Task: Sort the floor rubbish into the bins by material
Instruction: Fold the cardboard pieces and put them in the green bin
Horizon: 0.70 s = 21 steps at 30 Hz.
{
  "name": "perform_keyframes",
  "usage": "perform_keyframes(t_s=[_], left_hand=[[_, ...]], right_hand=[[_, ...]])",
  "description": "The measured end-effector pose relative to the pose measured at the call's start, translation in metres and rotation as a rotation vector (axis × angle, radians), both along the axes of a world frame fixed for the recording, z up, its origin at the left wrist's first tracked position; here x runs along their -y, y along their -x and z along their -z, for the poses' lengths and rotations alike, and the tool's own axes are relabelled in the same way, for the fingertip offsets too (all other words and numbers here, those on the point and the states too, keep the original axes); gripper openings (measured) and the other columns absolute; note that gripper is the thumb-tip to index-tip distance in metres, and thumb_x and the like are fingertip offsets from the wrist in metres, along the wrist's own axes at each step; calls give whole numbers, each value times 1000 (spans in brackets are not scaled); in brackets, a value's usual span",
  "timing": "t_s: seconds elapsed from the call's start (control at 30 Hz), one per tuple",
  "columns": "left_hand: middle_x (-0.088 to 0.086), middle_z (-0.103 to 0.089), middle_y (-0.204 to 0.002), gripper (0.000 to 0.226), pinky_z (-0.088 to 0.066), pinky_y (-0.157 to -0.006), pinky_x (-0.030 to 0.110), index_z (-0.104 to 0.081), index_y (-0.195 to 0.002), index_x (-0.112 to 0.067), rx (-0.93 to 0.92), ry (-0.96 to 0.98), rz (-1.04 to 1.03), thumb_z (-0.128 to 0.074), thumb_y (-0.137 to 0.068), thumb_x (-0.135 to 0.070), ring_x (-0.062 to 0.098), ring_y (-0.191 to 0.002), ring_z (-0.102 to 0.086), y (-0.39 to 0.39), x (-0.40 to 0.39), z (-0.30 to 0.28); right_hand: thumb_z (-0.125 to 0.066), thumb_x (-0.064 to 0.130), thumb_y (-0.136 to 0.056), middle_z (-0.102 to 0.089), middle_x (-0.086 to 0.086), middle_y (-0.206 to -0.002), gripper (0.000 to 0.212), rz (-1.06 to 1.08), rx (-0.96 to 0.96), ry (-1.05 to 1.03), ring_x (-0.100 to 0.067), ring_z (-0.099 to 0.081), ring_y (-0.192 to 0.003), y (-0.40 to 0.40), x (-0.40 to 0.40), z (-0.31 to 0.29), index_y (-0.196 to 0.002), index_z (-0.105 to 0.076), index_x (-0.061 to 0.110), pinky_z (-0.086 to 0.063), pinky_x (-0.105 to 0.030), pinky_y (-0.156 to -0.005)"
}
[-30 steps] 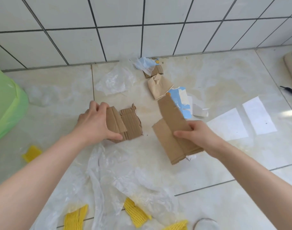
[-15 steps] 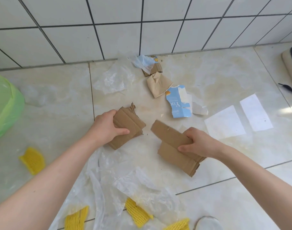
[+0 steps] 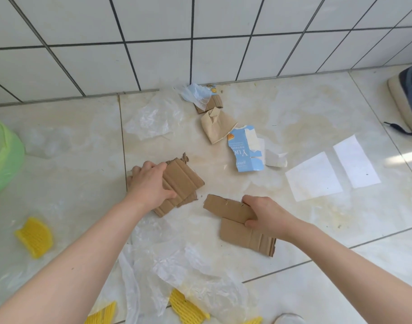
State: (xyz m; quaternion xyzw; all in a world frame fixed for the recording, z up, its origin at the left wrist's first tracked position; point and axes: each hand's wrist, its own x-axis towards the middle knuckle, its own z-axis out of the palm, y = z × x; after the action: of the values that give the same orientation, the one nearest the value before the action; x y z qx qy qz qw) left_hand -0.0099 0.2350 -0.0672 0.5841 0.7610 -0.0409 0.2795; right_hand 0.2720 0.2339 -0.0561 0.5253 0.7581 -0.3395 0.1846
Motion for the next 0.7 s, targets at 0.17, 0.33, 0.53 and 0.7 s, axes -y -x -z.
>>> perform_keyframes(t_s=[0.17, 0.33, 0.53, 0.7], left_hand=[[-1, -60, -103, 56, -28, -81, 38, -44, -113, -29, -13, -18, -29, -76, -70, -45, 27, -103, -54, -2, -2, 3], [-10, -57, -80, 46, -27, -75, 36, -41, -94, -27, -9, -90, 13, -76, -70, -44, 22, -84, -54, -2, -10, -4], [-9, -61, -95, 49, -49, -78, 33, -51, -108, -19, 536, -151, -314, -83, -71, -25, 18, -93, -60, 6, -41, -20], [-3, -66, -103, 53, -53, -80, 35, -51, -114, -22, 853, -204, -612, -82, -71, -16, 15, -96, -64, -6, -66, -22]], right_hand=[[-63, 15, -77, -59, -5, -89, 24, 98, -94, 29, -26, -55, -84, -5, -10, -7, -92, -45, 20, -46, -37, -71], [-65, 11, -79, -64, -5, -91, 40, 336, -279, 5, -24, -61, -78, -11, -24, -23, -106, -40, 27, -48, -26, -54], [-70, 13, -80, -69, 4, -90, 37, 590, -448, 68, -14, -66, -79, -22, -46, -41, -111, -55, 26, -48, -21, -61], [-70, 16, -79, -71, -1, -97, 22, 718, -458, -6, -18, -67, -90, -31, -74, -39, -100, -66, 16, -56, -36, -78]])
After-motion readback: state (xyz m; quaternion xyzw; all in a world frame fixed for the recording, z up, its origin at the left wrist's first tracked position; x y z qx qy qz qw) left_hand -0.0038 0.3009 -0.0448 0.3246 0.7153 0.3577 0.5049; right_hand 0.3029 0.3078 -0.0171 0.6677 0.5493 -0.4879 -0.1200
